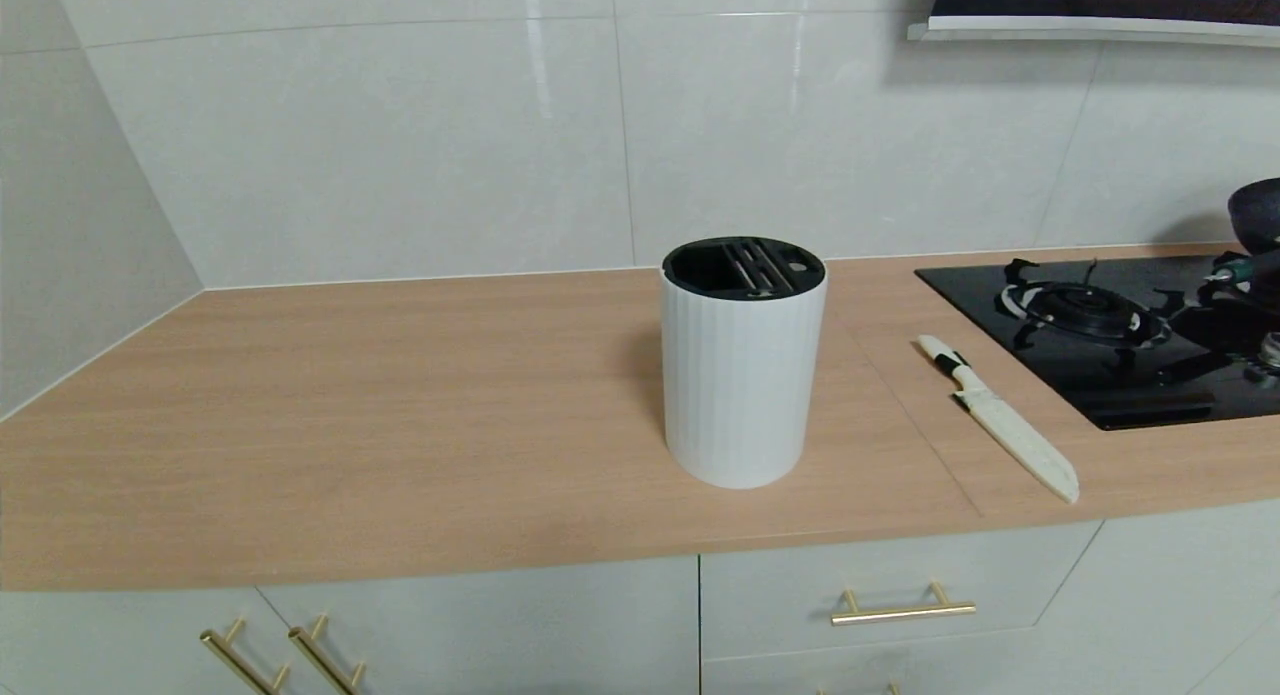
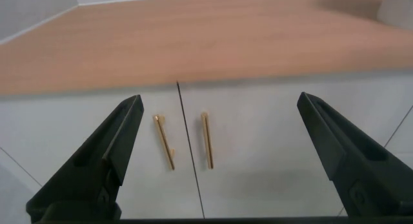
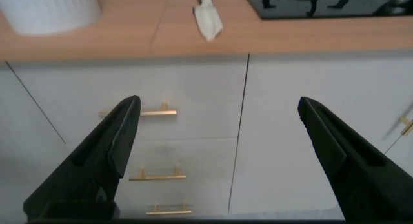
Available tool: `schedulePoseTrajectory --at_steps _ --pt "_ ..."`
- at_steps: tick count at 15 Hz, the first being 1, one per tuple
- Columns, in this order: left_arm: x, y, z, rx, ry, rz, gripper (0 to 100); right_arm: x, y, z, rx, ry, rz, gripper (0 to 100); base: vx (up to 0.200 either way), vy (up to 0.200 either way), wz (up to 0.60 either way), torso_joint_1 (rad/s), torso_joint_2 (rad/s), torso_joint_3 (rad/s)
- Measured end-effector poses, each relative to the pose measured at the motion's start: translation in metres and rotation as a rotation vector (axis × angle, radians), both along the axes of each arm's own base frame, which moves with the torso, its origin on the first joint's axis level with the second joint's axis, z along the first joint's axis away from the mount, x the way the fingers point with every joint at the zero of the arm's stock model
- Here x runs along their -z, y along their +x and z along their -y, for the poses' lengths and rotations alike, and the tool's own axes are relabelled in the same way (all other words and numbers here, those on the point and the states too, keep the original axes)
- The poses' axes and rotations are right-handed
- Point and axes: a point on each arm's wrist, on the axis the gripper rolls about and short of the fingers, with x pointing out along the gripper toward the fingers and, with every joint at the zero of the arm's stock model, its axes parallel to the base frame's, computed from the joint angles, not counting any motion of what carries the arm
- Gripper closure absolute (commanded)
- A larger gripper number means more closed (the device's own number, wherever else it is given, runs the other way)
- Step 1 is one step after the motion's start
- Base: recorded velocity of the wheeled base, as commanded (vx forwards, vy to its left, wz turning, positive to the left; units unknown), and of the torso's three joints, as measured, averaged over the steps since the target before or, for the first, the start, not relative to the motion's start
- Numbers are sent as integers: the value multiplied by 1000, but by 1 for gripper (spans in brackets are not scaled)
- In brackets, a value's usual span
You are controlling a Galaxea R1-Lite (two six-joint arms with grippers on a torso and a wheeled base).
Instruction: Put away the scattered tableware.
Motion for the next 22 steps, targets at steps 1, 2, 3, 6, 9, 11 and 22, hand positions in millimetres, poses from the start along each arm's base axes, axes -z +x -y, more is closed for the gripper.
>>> schedulePoseTrajectory --at_steps 1,2,3,6,9,11,22 --pt "0 0 0 0 0 0 0 0 0 0 0 0 0 0 0 0 0 217 -520 -320" --pt "0 0 0 0 0 0 0 0 0 0 0 0 0 0 0 0 0 212 -530 -315" --pt "0 0 0 0 0 0 0 0 0 0 0 0 0 0 0 0 0 227 -530 -305" --pt "0 0 0 -4 -1 0 0 0 0 0 0 0 0 0 0 0 0 237 -549 -312" --pt "0 0 0 -4 -1 -1 0 0 0 0 0 0 0 0 0 0 0 264 -587 -326" --pt "0 0 0 -4 -1 0 0 0 0 0 0 0 0 0 0 0 0 271 -603 -334" --pt "0 0 0 -4 -5 0 0 0 0 0 1 0 0 0 0 0 0 115 -249 -134"
